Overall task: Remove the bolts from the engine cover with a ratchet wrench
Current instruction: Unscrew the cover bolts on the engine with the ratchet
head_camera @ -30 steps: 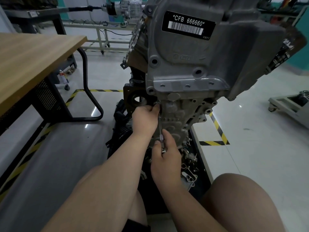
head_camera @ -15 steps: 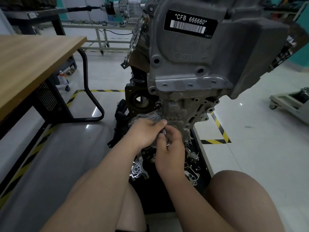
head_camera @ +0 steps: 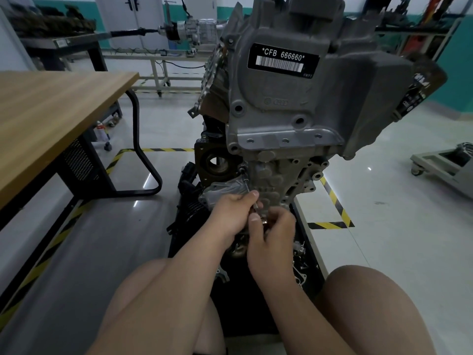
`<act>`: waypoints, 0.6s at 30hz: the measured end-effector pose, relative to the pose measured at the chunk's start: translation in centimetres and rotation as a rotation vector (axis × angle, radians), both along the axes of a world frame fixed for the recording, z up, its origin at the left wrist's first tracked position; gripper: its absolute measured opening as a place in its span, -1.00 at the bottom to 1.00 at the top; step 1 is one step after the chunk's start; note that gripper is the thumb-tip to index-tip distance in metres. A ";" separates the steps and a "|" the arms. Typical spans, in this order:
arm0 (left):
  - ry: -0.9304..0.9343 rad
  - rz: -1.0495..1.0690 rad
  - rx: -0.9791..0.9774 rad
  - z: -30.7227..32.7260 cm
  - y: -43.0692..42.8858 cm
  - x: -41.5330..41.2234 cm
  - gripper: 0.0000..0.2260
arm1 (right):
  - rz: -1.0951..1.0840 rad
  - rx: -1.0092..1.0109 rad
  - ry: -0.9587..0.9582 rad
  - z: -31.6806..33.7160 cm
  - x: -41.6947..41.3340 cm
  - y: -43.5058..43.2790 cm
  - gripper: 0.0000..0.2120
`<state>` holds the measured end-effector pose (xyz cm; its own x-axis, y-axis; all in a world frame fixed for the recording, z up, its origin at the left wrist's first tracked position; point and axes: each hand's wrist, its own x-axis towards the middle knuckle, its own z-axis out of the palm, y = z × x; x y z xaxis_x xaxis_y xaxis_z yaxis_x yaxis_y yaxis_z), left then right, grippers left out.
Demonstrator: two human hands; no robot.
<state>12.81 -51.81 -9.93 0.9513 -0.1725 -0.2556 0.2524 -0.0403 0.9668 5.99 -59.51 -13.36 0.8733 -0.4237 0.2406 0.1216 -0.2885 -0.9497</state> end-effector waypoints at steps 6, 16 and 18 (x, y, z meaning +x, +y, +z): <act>0.018 0.006 0.046 0.1 -0.3 -0.3 -0.69 | 0.295 0.958 0.581 0.5 -1.7 0.1 -0.28; -0.056 0.033 0.152 0.1 0.5 -0.4 -0.70 | 0.088 0.616 0.230 -0.6 -0.1 0.8 -0.70; -0.032 0.037 0.114 0.2 0.6 -0.4 -0.71 | 0.080 0.283 0.106 -0.1 0.1 0.3 -0.94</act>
<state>12.44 -51.23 -9.78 0.9644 -0.1082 -0.2411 0.2251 -0.1417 0.9640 6.07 -59.25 -13.43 0.9206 -0.3893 0.0290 0.0295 -0.0048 -0.9996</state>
